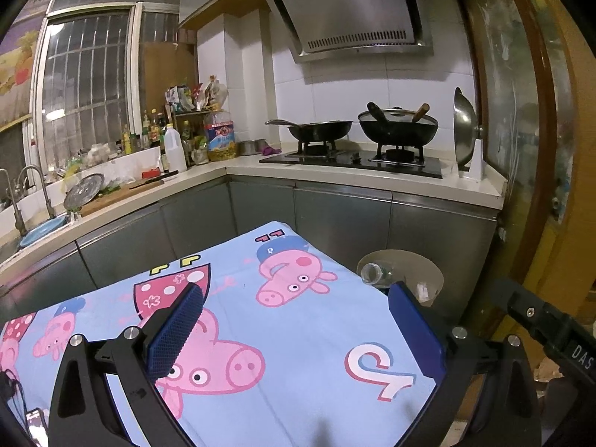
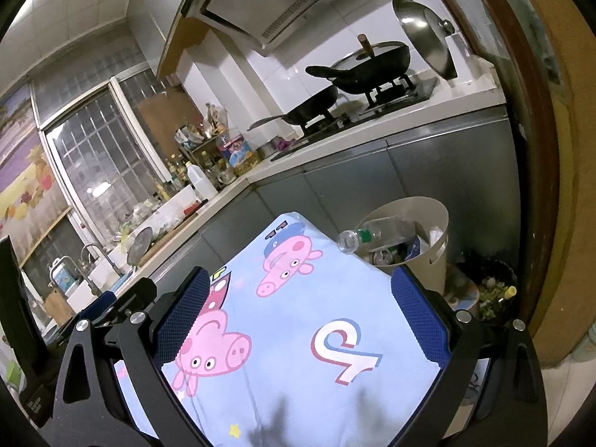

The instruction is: Collect trash

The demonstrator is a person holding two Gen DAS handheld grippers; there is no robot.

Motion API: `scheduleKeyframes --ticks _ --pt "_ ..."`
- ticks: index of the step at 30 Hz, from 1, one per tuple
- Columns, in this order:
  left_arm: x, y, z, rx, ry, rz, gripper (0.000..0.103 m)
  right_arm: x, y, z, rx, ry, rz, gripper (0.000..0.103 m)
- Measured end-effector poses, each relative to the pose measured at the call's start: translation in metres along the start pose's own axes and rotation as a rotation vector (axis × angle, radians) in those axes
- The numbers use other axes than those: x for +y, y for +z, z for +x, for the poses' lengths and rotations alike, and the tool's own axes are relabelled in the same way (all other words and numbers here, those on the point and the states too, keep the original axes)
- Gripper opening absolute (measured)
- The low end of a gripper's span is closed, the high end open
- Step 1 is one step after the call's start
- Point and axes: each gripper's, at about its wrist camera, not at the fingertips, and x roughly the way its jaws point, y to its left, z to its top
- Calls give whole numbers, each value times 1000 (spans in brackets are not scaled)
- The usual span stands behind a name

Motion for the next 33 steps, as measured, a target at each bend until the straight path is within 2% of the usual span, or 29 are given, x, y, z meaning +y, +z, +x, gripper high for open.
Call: scheduleKeyframes --ticks 33 --pt "11 -10 23 64 -13 -26 99 7 2 15 35 -3 -43 97"
